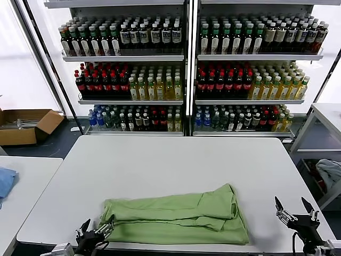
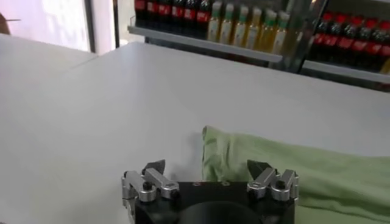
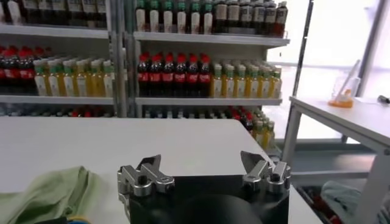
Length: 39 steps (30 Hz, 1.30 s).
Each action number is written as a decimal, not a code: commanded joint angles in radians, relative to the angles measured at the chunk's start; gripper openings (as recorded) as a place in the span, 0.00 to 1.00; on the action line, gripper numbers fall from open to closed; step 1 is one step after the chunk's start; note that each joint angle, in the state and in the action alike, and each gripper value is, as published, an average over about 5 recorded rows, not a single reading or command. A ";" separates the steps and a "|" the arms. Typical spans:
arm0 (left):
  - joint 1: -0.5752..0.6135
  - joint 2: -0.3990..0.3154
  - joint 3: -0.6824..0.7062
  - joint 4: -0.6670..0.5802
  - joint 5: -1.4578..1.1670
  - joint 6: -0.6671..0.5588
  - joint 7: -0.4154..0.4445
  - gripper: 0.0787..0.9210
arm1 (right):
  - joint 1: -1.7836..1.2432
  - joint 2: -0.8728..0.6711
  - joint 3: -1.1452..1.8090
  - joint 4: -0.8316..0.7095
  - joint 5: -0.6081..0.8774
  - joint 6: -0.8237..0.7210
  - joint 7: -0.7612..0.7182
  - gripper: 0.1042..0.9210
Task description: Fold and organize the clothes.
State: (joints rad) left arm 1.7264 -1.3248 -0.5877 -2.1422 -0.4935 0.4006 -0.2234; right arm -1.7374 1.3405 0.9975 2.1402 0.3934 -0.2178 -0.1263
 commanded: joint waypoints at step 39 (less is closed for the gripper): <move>-0.158 0.436 -0.546 0.293 -0.101 -0.093 0.235 0.04 | 0.022 0.014 0.002 0.035 0.177 0.011 0.036 0.88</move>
State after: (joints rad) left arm 1.6544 -1.2244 -0.7025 -2.0702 -0.4392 0.3367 -0.2255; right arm -1.7145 1.3548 1.0020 2.1716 0.5608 -0.2077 -0.0904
